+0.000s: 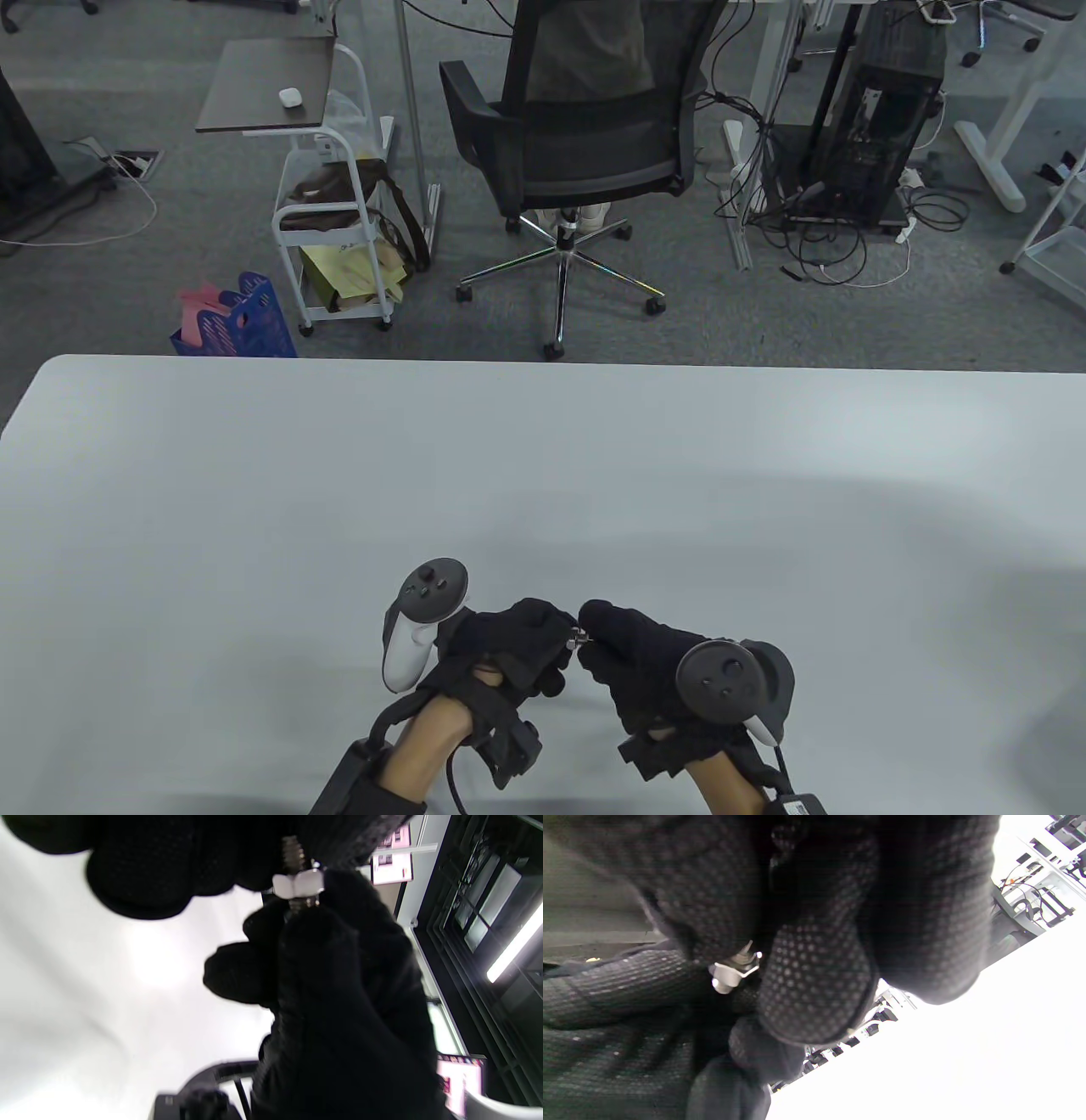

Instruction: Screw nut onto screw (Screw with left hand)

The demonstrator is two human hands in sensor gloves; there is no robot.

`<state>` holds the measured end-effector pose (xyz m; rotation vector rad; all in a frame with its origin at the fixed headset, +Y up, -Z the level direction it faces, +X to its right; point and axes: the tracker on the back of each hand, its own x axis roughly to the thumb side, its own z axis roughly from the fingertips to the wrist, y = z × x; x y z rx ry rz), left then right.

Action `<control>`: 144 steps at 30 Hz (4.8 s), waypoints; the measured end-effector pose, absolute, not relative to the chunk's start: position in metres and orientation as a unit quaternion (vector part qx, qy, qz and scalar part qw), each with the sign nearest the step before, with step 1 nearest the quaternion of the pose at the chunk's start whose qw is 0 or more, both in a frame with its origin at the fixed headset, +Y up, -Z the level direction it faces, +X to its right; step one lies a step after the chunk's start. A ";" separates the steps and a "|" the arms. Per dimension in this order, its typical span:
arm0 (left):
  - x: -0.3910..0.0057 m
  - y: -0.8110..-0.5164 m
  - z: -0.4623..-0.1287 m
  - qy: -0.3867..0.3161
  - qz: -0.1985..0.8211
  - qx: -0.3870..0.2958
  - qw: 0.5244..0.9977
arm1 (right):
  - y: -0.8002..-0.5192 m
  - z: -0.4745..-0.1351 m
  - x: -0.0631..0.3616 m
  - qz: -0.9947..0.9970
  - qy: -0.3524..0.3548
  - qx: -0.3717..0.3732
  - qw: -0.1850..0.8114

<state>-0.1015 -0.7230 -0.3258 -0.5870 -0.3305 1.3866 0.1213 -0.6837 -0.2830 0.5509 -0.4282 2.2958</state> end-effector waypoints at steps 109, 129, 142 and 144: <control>-0.100 -0.729 -0.323 -0.138 0.622 -0.280 0.718 | -0.684 -0.283 0.119 0.892 -0.165 0.220 0.360; -0.098 -0.727 -0.322 -0.138 0.624 -0.288 0.713 | -0.685 -0.283 0.121 0.890 -0.159 0.218 0.369; -0.101 -0.728 -0.324 -0.136 0.623 -0.279 0.718 | -0.684 -0.283 0.120 0.892 -0.161 0.221 0.360; -0.099 -0.727 -0.325 -0.142 0.623 -0.280 0.717 | -0.684 -0.283 0.120 0.894 -0.163 0.222 0.353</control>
